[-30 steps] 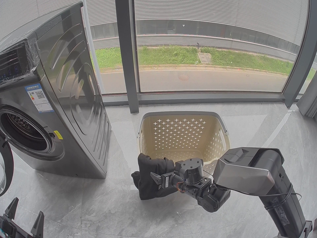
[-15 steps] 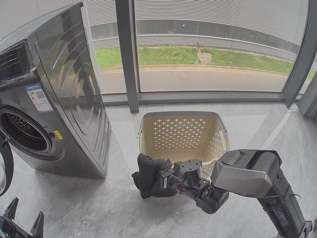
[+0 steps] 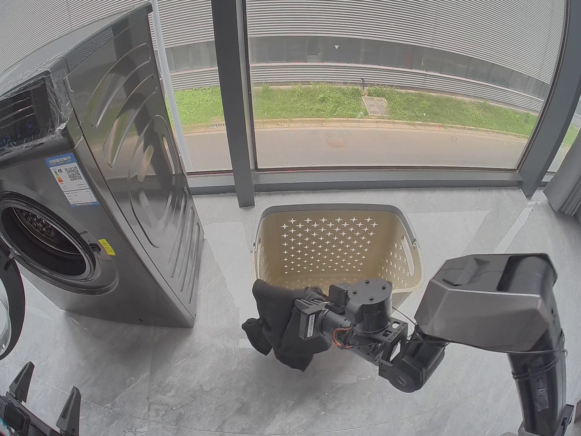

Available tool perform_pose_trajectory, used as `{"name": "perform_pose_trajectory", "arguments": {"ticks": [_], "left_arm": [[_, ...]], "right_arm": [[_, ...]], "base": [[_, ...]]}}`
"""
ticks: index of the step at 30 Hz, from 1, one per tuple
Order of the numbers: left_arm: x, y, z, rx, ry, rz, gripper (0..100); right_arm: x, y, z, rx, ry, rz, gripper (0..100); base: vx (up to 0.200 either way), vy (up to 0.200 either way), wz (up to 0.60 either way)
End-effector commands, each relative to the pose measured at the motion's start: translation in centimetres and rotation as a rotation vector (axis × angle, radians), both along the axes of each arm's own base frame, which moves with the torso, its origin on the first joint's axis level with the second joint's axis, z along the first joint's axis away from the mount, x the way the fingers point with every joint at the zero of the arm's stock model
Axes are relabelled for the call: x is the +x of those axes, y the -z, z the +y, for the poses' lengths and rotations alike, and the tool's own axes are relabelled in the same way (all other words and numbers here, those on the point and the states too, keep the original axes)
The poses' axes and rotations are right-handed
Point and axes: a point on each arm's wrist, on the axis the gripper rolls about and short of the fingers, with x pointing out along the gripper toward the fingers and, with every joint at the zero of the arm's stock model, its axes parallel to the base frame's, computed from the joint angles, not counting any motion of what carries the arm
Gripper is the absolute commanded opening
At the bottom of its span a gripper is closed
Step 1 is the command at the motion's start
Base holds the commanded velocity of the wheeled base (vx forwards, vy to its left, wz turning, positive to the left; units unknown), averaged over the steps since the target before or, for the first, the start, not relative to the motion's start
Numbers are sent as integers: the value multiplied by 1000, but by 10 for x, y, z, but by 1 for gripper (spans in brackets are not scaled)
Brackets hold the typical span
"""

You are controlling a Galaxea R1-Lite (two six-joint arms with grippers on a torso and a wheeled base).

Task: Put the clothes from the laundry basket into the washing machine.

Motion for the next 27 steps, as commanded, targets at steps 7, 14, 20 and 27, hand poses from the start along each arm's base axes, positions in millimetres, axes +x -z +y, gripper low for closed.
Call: {"name": "perform_pose_trajectory", "arguments": {"ticks": [7,14,20,27], "left_arm": [[0,5,0,1,0,1,100],[0,5,0,20,0,2,100],[0,5,0,18,-1,0,100],[0,5,0,1,-3,1,100]], "right_arm": [[-61,-141,-53,130,18,-239,0],[-88,-191,-79,168,27,-376,0],[-114,-219,-100,164,23,-423,0],[-128,-195,-124,93,48,-344,0]], "base": [[0,0,0],[0,0,0],[0,0,0],[0,0,0]]}}
